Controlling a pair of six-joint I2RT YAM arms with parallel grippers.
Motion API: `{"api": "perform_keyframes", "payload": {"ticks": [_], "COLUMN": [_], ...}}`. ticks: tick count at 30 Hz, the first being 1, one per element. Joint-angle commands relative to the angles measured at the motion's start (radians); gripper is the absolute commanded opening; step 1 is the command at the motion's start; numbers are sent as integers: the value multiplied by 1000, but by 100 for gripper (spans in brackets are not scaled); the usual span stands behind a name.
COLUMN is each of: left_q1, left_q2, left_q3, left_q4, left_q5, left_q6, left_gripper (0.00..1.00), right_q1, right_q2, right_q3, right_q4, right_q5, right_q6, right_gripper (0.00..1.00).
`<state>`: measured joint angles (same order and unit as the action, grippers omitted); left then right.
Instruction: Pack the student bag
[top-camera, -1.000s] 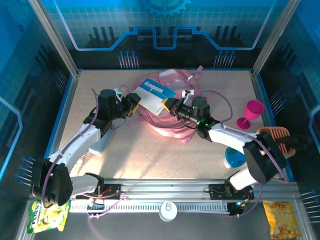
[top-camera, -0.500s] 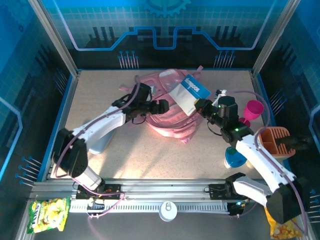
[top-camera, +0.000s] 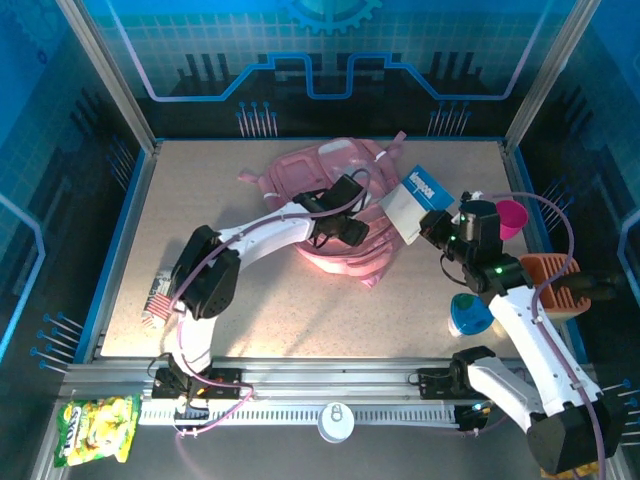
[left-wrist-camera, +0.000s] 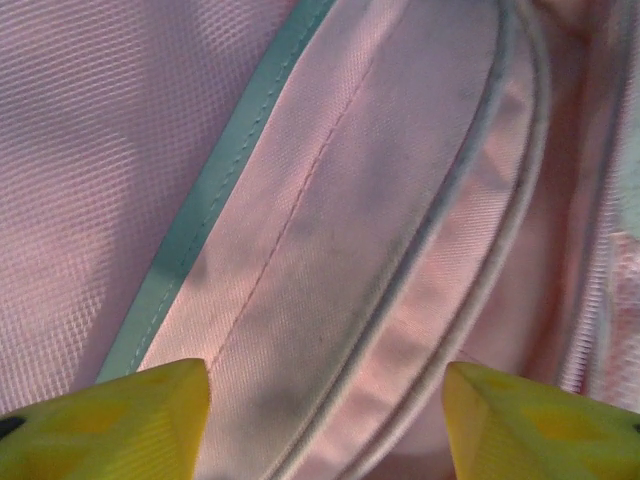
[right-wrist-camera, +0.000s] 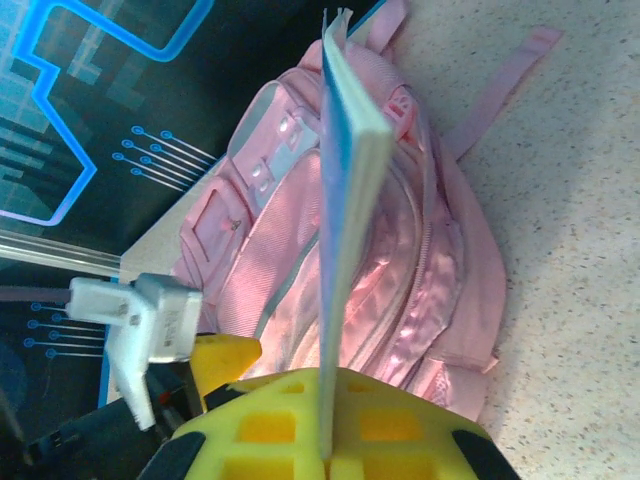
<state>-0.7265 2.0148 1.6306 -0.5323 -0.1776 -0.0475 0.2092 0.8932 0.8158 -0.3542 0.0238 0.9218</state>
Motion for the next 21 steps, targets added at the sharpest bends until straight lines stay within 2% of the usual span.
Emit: {"api": "perform_keyframes", "payload": {"ticks": [1, 4, 8, 15, 17, 21], "left_q1": [-7, -16, -15, -12, -9, 10], "left_q2": [75, 133, 159, 52, 15, -68], "left_q3": [90, 165, 224, 222, 209, 173], "left_q4": [-99, -143, -172, -138, -109, -37], "left_q5": [-109, -190, -231, -236, -250, -296], "left_q6": [71, 50, 30, 14, 14, 7], "left_gripper": [60, 52, 37, 19, 17, 7], "right_q1": [-30, -46, -66, -83, -85, -85], "right_q2": [-31, -46, -67, -120, -137, -174], "right_q3": [31, 34, 41, 59, 58, 51], "right_q4": [-47, -69, -96, -196, -222, -252], "right_q5": [15, 14, 21, 94, 121, 151], "right_q6": [-24, -30, -38, -64, -66, -56], "right_gripper": [7, 7, 7, 7, 7, 7]}}
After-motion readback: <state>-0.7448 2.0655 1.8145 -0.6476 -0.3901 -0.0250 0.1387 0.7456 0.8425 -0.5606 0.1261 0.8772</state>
